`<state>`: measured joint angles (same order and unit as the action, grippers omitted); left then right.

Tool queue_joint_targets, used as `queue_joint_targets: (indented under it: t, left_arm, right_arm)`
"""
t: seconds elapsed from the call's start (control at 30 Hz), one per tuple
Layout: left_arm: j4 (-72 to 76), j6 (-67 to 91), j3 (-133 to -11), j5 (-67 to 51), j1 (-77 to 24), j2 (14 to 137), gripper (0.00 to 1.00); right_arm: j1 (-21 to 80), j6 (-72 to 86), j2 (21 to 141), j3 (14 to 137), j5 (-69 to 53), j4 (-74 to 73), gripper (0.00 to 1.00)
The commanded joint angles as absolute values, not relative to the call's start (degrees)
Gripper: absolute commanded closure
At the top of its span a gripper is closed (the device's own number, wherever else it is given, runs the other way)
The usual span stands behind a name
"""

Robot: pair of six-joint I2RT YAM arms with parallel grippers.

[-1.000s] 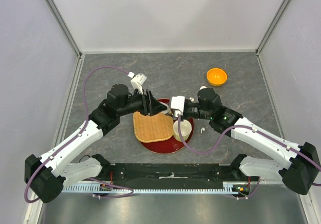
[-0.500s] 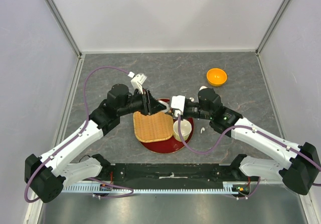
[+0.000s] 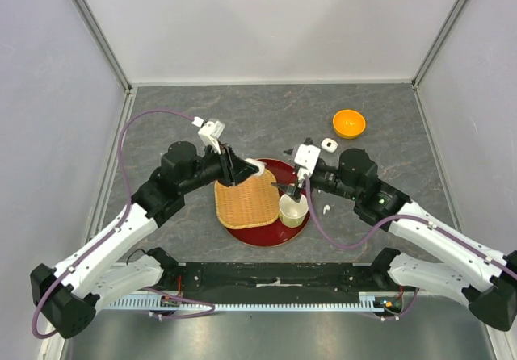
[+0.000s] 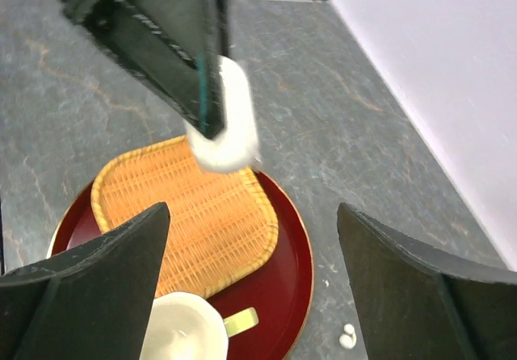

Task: Insert the wireless bluetooth earbuds into the charging case
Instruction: Pick up the charging case at the center of the board.

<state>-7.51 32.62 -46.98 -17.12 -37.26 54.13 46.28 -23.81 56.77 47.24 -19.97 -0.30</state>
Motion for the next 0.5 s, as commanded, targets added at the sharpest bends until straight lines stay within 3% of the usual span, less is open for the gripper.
queue_joint_targets:
  t: [0.0,0.03,0.13,0.37,0.47]
  left_arm:
    - [-5.63,25.51,-46.32,-11.43,-37.44,49.85,0.98]
    - [-4.15,24.62,-45.97,-11.51,-37.44,49.23,0.98]
    - [0.59,21.45,-43.60,-12.13,-37.44,46.50,0.98]
    - [15.54,18.02,-35.95,-17.39,-37.44,41.93,0.98]
    - [15.47,15.74,-35.60,-17.84,-37.44,41.22,0.98]
  right_arm:
    - [46.49,-7.43,52.83,47.28,-4.44,3.16,0.04]
    - [46.41,-3.38,52.47,48.50,2.74,0.38,0.02]
    - [46.06,7.88,54.30,56.05,5.88,-8.84,0.02]
    - [45.09,34.68,58.88,63.10,-5.52,-12.39,0.02]
    - [44.65,45.59,59.41,63.63,-9.30,-11.43,0.02]
